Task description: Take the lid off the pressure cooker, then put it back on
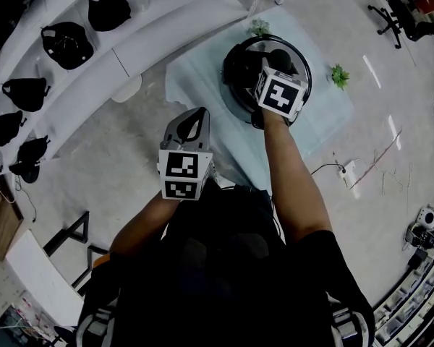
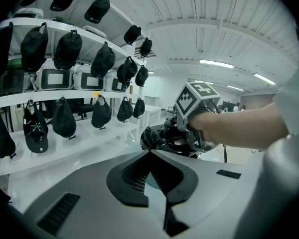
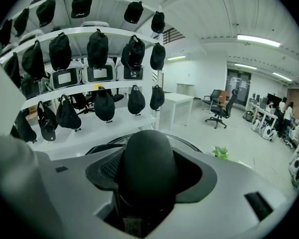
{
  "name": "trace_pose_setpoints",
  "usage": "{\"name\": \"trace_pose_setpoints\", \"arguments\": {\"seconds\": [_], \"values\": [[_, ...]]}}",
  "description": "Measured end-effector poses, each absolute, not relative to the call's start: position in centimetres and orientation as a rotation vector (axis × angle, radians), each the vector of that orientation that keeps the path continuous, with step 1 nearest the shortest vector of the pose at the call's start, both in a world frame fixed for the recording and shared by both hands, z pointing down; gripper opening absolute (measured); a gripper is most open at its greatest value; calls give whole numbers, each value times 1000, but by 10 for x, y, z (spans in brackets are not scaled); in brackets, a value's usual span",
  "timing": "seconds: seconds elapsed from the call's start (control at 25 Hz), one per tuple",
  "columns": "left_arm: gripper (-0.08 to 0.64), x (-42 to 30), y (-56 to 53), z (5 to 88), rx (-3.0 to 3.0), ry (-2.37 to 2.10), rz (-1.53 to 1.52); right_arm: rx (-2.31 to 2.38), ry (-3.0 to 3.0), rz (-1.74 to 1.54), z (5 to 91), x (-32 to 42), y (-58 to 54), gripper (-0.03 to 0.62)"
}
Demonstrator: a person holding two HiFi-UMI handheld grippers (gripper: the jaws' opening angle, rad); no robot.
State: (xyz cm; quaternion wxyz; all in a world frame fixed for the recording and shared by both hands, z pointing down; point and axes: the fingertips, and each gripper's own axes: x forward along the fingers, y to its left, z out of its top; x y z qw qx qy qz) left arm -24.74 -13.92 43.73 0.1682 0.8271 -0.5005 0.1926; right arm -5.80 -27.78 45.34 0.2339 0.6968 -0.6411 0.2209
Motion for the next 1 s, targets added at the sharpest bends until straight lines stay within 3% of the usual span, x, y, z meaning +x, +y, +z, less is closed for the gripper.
{"name": "trace_pose_setpoints", "arguments": {"seconds": [1.0], "values": [[8, -223, -141, 436, 2381, -1390, 554, 1455, -2096, 465, 456, -69, -274, 289]]}}
